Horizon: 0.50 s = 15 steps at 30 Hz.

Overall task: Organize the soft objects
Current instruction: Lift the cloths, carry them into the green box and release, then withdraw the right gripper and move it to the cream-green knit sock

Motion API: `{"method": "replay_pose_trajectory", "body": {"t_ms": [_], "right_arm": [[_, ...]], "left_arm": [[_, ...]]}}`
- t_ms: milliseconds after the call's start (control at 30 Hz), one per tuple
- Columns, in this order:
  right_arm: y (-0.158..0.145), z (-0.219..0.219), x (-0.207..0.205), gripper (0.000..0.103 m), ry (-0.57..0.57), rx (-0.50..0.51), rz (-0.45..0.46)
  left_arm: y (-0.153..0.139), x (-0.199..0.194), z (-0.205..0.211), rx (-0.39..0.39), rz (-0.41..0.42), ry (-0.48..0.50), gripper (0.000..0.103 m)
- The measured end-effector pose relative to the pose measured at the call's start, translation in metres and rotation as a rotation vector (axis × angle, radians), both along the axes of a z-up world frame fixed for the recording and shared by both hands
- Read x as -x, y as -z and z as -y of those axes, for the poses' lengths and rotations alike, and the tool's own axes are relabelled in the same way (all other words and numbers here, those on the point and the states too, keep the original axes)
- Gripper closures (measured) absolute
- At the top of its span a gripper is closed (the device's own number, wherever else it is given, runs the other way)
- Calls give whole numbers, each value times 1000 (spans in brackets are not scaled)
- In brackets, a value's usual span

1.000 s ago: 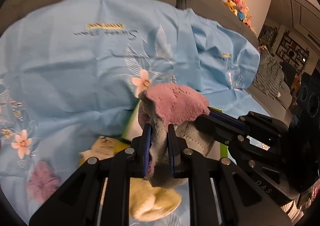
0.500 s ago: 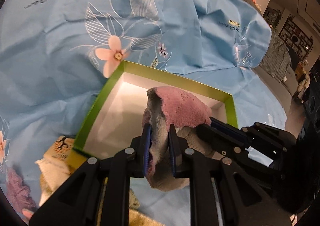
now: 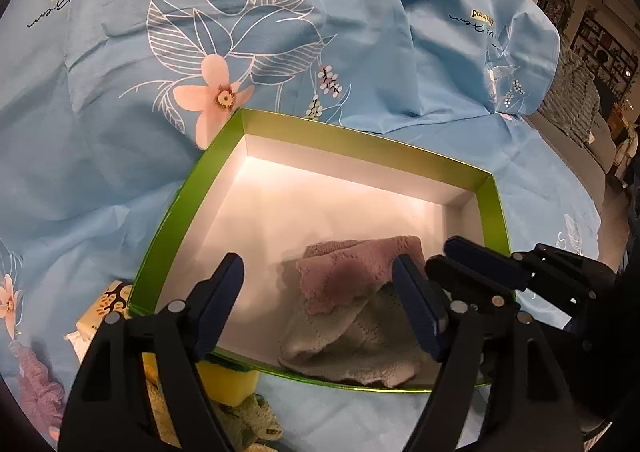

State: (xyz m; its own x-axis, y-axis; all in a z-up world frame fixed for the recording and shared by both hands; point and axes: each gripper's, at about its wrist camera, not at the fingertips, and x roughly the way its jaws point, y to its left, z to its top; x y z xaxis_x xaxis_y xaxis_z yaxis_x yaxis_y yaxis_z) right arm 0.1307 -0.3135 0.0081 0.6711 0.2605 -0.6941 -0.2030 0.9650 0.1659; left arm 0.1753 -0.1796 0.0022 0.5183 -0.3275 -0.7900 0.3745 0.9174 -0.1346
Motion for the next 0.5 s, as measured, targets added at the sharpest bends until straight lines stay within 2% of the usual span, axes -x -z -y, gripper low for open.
{"method": "replay_pose_trajectory", "body": {"t_ms": [67, 133, 200, 267, 300, 333, 500], "right_arm": [[-2, 2, 3, 84, 9, 4, 4], [-4, 4, 9, 76, 19, 10, 12], [-8, 6, 14, 60, 28, 10, 20], [-12, 9, 20, 52, 35, 1, 30], [-14, 11, 22, 48, 40, -2, 31], [-17, 12, 25, 48, 43, -6, 32], [-28, 14, 41, 45, 45, -24, 48]], "left_arm": [[-2, 2, 0, -9, 5, -6, 22], [-5, 7, -3, -13, 12, -15, 20], [-7, 9, -6, -6, 13, -25, 19], [-8, 13, -10, 2, 12, -38, 14], [-9, 15, -12, -1, 10, -49, 7], [-9, 17, -15, -6, 10, -62, 5], [-11, 30, -29, -6, 17, -86, 4]]}}
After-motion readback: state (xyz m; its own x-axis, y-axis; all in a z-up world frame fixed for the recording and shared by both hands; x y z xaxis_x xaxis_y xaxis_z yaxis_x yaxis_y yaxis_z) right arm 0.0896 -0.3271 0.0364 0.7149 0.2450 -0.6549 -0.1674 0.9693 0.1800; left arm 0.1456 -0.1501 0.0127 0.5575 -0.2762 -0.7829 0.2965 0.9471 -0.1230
